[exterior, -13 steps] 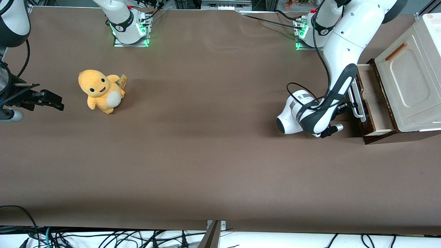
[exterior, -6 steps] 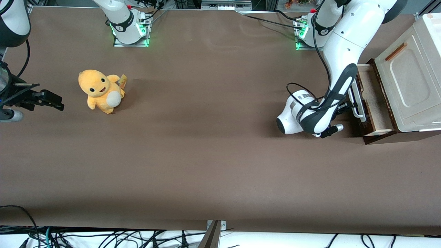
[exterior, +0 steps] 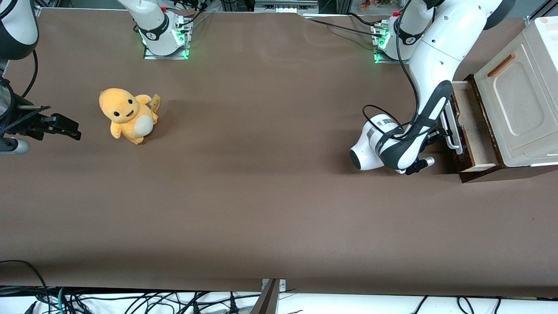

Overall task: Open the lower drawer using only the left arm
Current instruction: 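Pull the handle with the left gripper, sliding the drawer out of the cabinet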

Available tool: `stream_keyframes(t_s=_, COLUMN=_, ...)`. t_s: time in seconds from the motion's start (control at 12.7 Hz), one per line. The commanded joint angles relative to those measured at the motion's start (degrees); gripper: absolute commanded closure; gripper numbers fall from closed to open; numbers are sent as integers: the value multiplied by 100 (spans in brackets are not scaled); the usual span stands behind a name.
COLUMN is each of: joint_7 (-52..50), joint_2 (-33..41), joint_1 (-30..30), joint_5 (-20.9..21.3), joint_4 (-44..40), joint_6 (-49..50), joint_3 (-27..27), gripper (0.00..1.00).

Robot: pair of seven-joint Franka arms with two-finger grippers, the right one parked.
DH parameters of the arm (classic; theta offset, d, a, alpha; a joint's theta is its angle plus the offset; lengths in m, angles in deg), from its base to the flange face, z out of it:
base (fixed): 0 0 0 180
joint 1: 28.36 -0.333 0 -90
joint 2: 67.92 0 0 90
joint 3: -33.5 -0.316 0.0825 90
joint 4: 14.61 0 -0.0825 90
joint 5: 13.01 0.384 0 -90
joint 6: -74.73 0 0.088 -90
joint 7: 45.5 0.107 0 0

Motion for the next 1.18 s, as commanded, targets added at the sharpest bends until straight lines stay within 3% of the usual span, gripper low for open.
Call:
stream_keyframes(t_s=0.0, joint_7=-113, joint_2=39, joint_1=154, joint_5=-536, joint_4=-171, joint_6=376, joint_3=91, gripper=95)
stream_keyframes(t_s=0.39, joint_7=-219, joint_2=21, joint_1=145, joint_5=-537, joint_4=-163, joint_6=376, joint_3=91, gripper=93)
stream_keyframes(t_s=0.47, joint_7=-210, joint_2=13, joint_1=145, joint_5=-537, joint_4=-163, joint_6=376, joint_3=91, gripper=76)
stream_keyframes(t_s=0.55, joint_7=-201, joint_2=4, joint_1=145, joint_5=-528, joint_4=-154, joint_6=376, joint_3=91, gripper=42)
stream_keyframes(t_s=0.71, joint_7=-210, joint_2=4, joint_1=136, joint_5=-502, joint_4=-163, joint_6=367, joint_3=82, gripper=30)
stream_keyframes(t_s=1.1, joint_7=-105, joint_2=-5, joint_1=101, joint_5=-545, joint_4=-302, joint_6=297, joint_3=82, gripper=24)
